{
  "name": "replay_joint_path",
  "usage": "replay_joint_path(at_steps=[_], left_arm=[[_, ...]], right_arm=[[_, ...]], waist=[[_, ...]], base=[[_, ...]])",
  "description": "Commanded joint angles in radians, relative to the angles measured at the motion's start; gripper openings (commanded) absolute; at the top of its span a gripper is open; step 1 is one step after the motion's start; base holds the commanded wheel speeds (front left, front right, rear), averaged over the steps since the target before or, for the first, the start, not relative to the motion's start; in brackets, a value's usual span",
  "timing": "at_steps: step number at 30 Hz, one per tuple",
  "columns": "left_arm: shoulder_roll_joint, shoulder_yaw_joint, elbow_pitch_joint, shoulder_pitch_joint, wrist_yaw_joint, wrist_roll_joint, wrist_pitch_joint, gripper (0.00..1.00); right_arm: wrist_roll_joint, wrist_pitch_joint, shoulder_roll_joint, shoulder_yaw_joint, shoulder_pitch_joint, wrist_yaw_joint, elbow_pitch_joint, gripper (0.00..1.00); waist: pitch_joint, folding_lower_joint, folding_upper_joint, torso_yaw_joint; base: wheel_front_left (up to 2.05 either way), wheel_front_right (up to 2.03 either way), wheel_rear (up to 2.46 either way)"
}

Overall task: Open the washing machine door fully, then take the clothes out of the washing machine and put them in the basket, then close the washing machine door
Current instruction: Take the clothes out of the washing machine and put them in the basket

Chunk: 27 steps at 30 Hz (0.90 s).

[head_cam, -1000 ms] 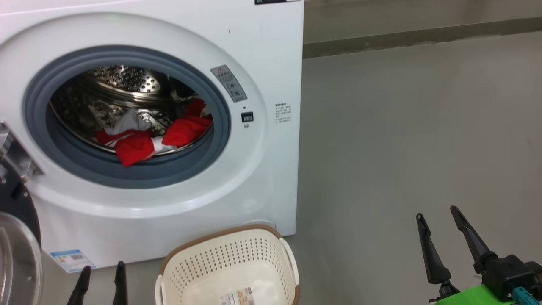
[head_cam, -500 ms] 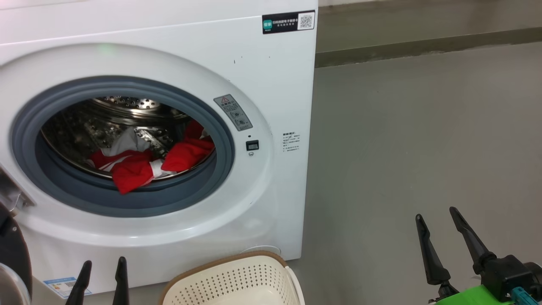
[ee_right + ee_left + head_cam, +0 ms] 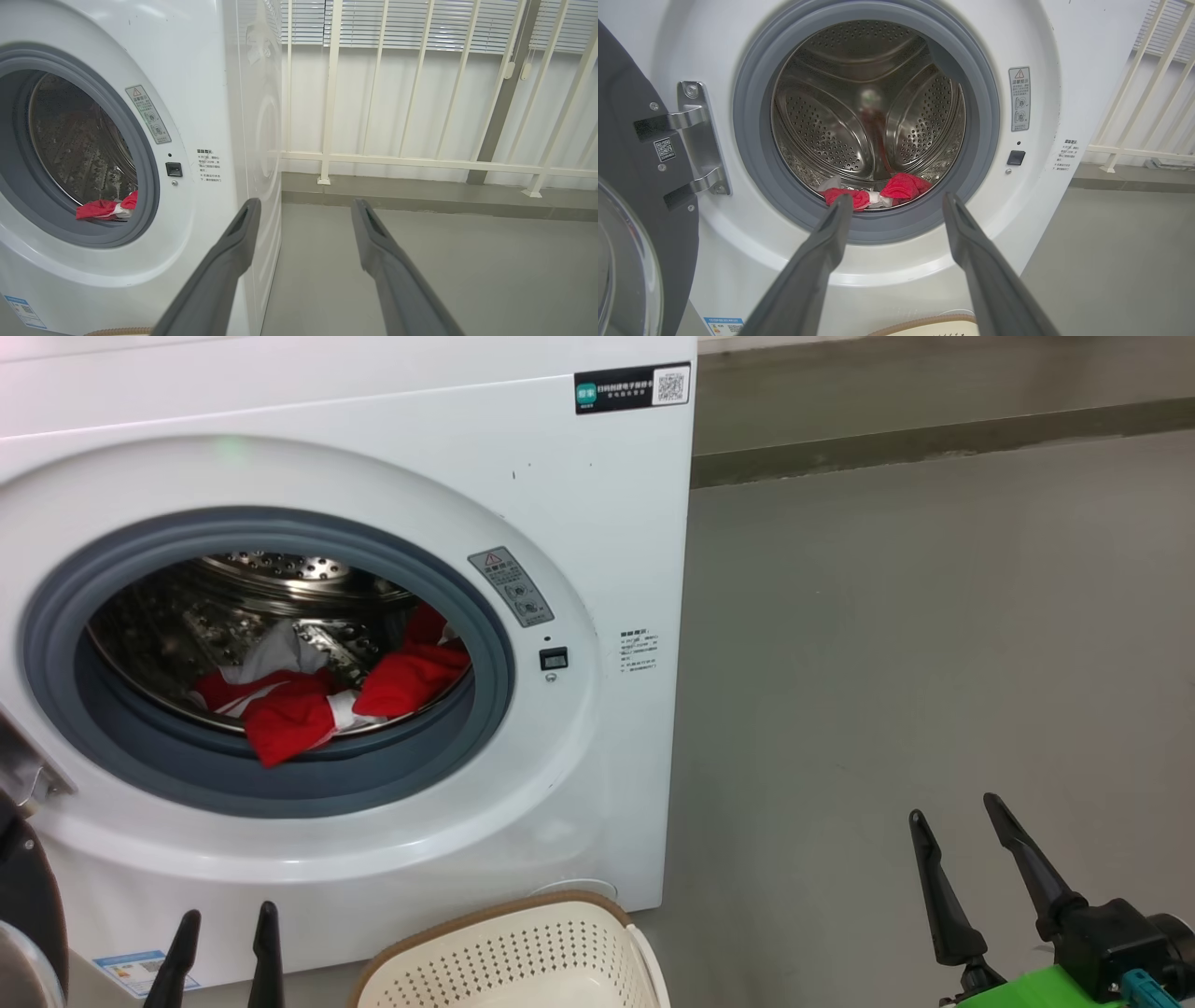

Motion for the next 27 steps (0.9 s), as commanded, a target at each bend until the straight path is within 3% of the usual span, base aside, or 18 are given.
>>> replay_joint_path(at_steps=[1,9,18,27], left_arm=[[0.007,0.035,-0.027,-0.021,0.010,0.011,-0.012,1.00],[0.001,0.026,-0.018,-0.029,0.016,0.013,-0.009,1.00],[-0.017,0.055,0.043,-0.138,0.064,-0.052,0.025,1.00],[0.036,0.044,0.148,-0.358,0.035,-0.079,0.056,1.00]], right_arm=[[0.012,-0.006,-0.014,0.027,-0.032,0.006,-0.026,1.00],[0.017,-0.006,-0.015,0.028,-0.030,0.006,-0.031,1.00],[0.011,-0.006,-0.018,0.042,-0.048,0.006,-0.040,1.00],[-0.006,-0.006,-0.016,0.058,-0.147,0.006,-0.065,1.00]], waist=[[0.001,0.0000,0.0000,-0.001],[0.015,0.0000,0.0000,0.005],[0.081,0.0000,0.0000,0.031],[0.229,0.0000,0.0000,0.054]], base=[[0.00,0.00,0.00],[0.00,0.00,0.00],[0.00,0.00,0.00],[0.00,0.00,0.00]])
